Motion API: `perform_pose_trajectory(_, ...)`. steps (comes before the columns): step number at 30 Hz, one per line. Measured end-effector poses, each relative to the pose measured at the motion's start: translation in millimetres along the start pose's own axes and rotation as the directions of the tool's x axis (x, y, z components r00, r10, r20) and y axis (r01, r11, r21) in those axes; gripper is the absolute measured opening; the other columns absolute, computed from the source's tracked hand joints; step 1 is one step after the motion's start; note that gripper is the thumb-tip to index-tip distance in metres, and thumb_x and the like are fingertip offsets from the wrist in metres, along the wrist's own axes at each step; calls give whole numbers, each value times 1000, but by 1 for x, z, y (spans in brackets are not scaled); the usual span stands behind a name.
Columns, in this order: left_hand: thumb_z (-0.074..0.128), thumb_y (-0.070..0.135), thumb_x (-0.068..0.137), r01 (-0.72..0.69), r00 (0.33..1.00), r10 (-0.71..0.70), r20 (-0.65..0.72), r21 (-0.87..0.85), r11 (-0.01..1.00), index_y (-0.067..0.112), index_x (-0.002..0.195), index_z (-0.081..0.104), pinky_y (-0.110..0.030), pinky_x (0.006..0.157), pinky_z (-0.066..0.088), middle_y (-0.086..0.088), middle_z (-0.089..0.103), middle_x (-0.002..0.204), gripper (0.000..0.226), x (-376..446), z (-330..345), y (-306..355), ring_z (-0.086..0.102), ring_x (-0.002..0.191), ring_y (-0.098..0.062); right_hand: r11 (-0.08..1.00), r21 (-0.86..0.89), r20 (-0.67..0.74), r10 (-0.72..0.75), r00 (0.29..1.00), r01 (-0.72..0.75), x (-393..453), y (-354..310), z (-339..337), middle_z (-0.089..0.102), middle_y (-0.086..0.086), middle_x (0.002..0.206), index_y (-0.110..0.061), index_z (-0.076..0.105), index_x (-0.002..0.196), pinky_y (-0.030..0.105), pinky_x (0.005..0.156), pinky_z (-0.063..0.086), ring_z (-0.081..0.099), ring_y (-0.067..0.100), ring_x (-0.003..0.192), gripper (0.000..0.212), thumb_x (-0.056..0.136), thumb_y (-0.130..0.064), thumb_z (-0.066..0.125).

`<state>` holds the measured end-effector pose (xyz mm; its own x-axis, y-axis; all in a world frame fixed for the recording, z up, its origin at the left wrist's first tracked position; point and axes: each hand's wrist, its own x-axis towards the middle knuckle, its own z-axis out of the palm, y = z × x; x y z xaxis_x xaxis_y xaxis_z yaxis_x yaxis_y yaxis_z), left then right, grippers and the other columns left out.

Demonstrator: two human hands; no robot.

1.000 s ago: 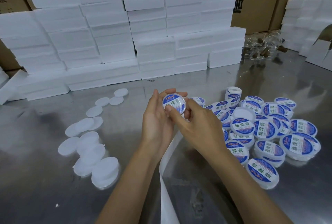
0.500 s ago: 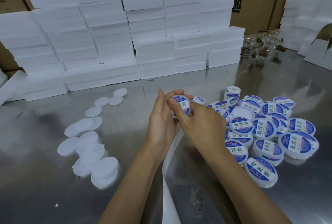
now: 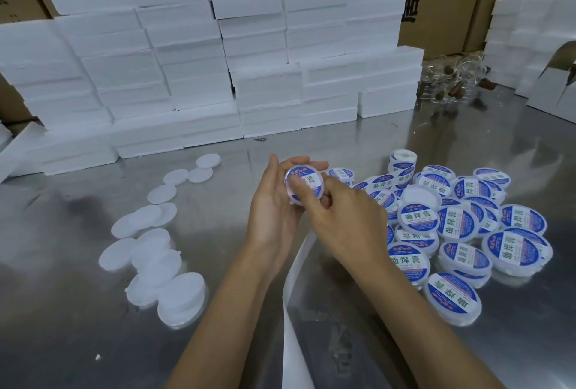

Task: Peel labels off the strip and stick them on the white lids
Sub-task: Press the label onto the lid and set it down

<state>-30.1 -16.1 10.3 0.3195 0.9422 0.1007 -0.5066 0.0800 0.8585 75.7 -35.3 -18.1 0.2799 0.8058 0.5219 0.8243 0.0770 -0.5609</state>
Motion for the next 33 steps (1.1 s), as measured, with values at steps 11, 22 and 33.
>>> perform_pose_trajectory(11, 61, 0, 96, -86, 995, 51, 81, 534, 841, 18, 137, 58, -21, 70, 56, -5, 77, 101, 45, -4, -13, 6, 67, 70, -15, 995, 71, -32, 66, 997, -64, 4, 20, -2, 61, -2, 73, -22, 53, 82, 32, 60, 33, 56, 22, 71, 41, 103, -46, 27)
perform_pose_trajectory(22, 47, -9, 92, 8, 976, 110, -188, 537, 844, 17, 123, 65, -36, 92, 56, -5, 77, 105, 44, 4, -24, 1, 72, 94, -22, 927, 61, -300, 371, 879, -370, 20, 88, -49, 46, 1, 50, -13, 42, 57, 27, 50, 26, 41, 19, 49, 54, 100, -46, 41)
perform_pose_trajectory(33, 35, -7, 90, 105, 905, 182, -384, 617, 780, 15, 100, 67, -22, 68, 58, -8, 71, 90, 41, 16, -56, -24, 63, 73, -19, 897, -54, -337, 397, 853, -439, 18, 94, -53, 48, 3, 51, -11, 46, 59, 29, 52, 28, 42, 22, 49, 41, 91, -33, 58)
